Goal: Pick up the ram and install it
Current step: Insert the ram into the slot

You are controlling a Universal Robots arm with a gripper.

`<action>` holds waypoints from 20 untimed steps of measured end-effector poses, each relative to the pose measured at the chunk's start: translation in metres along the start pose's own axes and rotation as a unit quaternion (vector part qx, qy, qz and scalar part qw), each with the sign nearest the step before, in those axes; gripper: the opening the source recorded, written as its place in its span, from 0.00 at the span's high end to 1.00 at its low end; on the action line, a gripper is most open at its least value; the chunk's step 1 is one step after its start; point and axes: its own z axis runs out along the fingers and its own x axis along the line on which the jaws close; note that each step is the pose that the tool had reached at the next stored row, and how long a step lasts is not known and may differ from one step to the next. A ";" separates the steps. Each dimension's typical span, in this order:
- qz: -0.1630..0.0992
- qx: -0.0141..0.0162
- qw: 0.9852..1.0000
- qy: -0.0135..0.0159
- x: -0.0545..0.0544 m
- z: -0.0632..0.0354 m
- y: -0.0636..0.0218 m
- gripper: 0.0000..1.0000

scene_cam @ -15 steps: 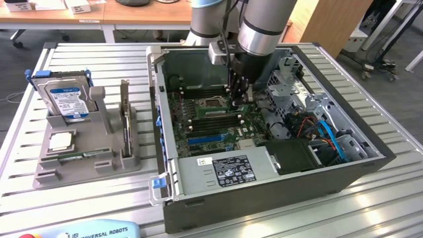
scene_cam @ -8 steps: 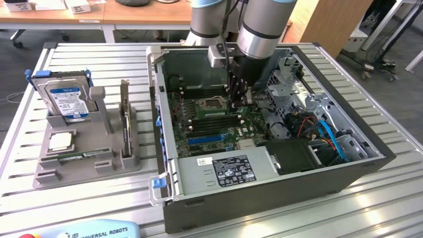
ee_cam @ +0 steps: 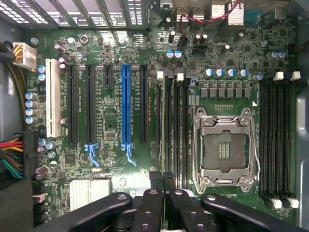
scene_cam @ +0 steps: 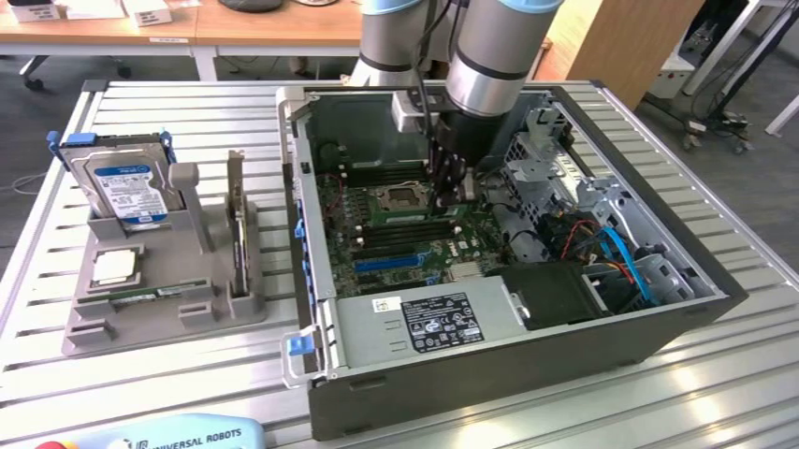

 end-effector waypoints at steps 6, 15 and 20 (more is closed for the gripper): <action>0.000 0.000 1.000 0.000 0.000 0.0015 0.0001 0.88; 0.000 0.006 1.000 -0.002 0.000 0.0019 0.0037 0.88; 0.000 0.008 1.000 -0.002 0.000 0.0024 0.0050 0.88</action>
